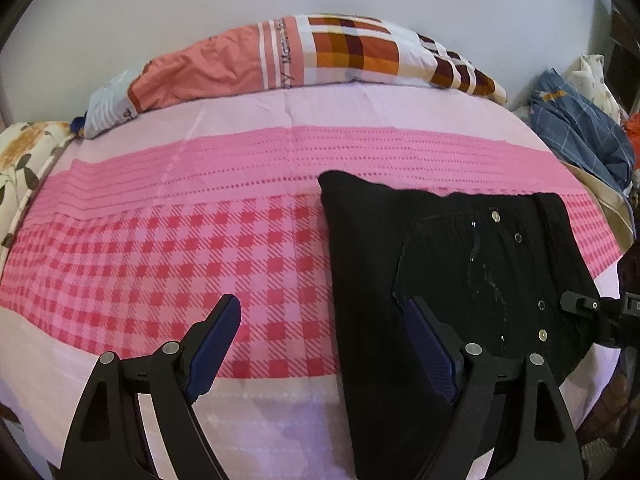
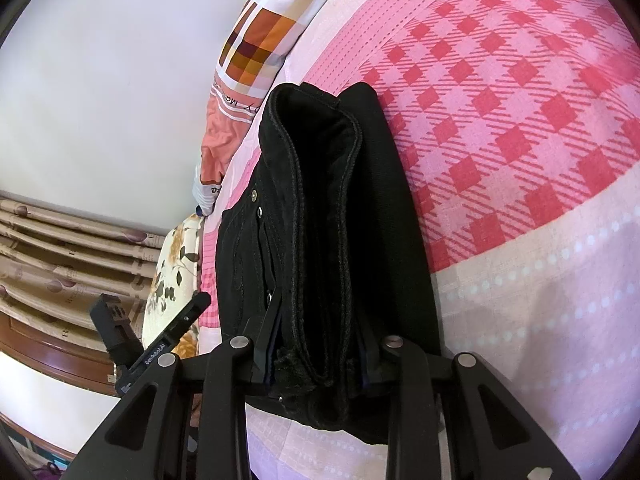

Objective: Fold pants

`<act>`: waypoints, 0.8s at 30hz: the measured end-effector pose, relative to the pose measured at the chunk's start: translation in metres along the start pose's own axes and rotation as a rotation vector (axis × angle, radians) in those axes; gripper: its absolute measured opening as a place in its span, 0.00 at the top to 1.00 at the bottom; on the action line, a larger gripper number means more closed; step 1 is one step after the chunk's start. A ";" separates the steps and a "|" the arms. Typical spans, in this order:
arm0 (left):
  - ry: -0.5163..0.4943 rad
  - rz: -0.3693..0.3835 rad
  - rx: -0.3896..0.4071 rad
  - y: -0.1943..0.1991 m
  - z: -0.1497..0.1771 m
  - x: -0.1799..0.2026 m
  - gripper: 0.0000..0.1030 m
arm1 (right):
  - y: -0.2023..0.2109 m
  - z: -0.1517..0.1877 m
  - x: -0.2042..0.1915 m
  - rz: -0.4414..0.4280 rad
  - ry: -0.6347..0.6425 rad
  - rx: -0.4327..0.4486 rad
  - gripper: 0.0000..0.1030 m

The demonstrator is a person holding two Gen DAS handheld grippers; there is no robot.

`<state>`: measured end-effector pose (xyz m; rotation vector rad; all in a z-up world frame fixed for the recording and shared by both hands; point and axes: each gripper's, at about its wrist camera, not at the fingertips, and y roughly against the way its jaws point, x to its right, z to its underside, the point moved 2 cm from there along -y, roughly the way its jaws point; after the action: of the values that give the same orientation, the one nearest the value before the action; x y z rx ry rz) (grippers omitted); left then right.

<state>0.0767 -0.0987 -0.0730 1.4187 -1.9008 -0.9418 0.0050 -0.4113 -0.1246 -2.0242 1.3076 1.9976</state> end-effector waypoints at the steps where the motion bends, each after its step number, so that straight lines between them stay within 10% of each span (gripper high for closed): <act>1: 0.001 0.002 -0.006 -0.002 0.000 0.000 0.19 | 0.000 0.001 0.000 -0.001 -0.001 0.000 0.76; 12: -0.008 0.045 -0.046 -0.015 0.003 -0.001 0.19 | 0.015 0.000 -0.017 0.068 0.074 0.038 0.53; 24: 0.043 0.348 -0.198 -0.049 0.000 -0.006 0.14 | 0.033 -0.014 0.003 0.131 0.074 0.109 0.36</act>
<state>0.1057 -0.1017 -0.1134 0.9478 -1.8838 -0.8910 -0.0016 -0.4418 -0.1073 -2.0314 1.5649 1.8705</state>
